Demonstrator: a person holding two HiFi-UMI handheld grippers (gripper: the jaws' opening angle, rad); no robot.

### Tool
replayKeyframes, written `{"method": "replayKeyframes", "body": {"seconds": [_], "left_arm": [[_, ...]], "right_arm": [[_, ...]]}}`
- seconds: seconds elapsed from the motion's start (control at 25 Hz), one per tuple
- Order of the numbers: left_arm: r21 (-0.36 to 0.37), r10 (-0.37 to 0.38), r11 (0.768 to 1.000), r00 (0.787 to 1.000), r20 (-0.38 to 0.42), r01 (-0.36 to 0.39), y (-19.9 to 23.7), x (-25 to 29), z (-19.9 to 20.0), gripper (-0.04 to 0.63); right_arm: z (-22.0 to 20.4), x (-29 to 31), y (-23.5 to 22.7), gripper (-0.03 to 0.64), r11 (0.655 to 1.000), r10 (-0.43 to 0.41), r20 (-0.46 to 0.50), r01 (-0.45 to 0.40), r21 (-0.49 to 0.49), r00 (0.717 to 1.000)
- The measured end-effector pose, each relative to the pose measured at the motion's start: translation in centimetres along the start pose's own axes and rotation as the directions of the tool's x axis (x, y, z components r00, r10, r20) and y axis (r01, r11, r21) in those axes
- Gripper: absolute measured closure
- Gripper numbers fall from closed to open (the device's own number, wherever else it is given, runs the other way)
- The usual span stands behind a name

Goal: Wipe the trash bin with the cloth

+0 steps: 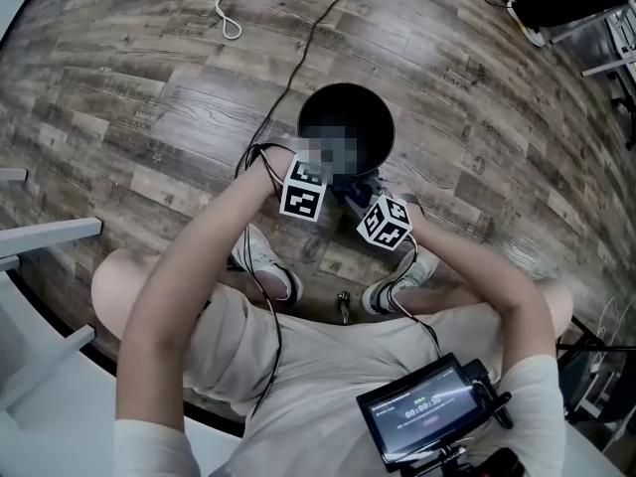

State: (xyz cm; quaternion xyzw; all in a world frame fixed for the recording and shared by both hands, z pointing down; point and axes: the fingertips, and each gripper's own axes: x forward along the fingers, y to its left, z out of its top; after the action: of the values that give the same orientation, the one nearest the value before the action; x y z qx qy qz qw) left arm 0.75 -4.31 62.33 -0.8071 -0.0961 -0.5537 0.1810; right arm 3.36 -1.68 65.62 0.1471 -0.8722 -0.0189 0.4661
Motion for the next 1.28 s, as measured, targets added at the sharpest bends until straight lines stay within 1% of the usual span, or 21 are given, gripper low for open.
{"method": "replayKeyframes", "body": {"seconds": [0.16,0.32,0.48,0.6,0.72,0.8,0.88,0.96,1.0,1.08,1.16,1.24,1.28], "left_arm": [[-0.05,-0.01,0.999,0.999,0.041,0.012,-0.1,0.0,0.9,0.549],[-0.063,-0.012,0.998,0.999,0.041,0.015,0.2,0.0,1.0,0.549],[-0.088,-0.021,0.996,0.999,0.039,0.025,0.3,0.1,1.4,0.552],[-0.105,-0.024,0.994,0.999,0.035,0.028,0.4,0.2,1.6,0.554],[-0.122,-0.009,0.992,0.999,0.031,0.012,0.8,0.4,1.9,0.554],[-0.141,0.012,0.99,0.999,0.034,-0.007,1.0,0.5,2.3,0.552],[-0.168,0.034,0.985,0.999,0.042,-0.026,1.2,0.6,2.6,0.552],[-0.203,0.04,0.979,0.998,0.056,-0.028,1.3,0.6,2.7,0.551],[-0.226,0.031,0.974,0.997,0.07,-0.015,1.2,0.5,2.7,0.551],[-0.285,-0.001,0.958,0.993,0.121,0.035,1.0,0.1,3.0,0.545],[-0.332,-0.001,0.941,0.983,0.185,0.063,1.3,-0.8,3.6,0.511],[-0.366,0.041,0.929,0.967,0.252,0.056,2.5,-2.5,4.6,0.497],[-0.385,0.07,0.921,0.955,0.288,0.048,3.2,-3.6,5.2,0.496]], "right_arm": [[-3.1,3.5,0.5,0.54,0.999,0.019,-0.062,-0.021,-0.043,0.998],[-6.1,7.2,1.3,0.54,0.994,0.039,-0.138,-0.052,-0.093,0.99],[-9.2,10.4,1.9,0.54,0.989,0.05,-0.233,-0.08,-0.123,0.971],[-11.0,11.8,1.8,0.54,0.991,0.05,-0.291,-0.084,-0.106,0.955],[-11.6,12.1,1.4,0.54,0.996,0.067,-0.305,-0.082,-0.037,0.95],[-11.2,11.4,1.3,0.54,0.996,0.088,-0.29,-0.091,0.002,0.953],[-10.5,9.6,1.6,0.54,0.991,0.127,-0.268,-0.131,0.002,0.955],[-9.8,7.3,2.3,0.54,0.981,0.176,-0.253,-0.191,-0.039,0.951],[-9.6,6.0,2.6,0.54,0.974,0.191,-0.253,-0.215,-0.069,0.948],[-9.1,2.8,2.8,0.54,0.963,0.199,-0.252,-0.236,-0.129,0.947],[-8.1,-0.9,2.2,0.54,0.961,0.187,-0.234,-0.227,-0.157,0.954],[-6.2,-4.9,0.6,0.54,0.972,0.153,-0.189,-0.182,-0.146,0.97],[-5.0,-6.9,-0.5,0.54,0.981,0.125,-0.158,-0.146,-0.126,0.979]]}}
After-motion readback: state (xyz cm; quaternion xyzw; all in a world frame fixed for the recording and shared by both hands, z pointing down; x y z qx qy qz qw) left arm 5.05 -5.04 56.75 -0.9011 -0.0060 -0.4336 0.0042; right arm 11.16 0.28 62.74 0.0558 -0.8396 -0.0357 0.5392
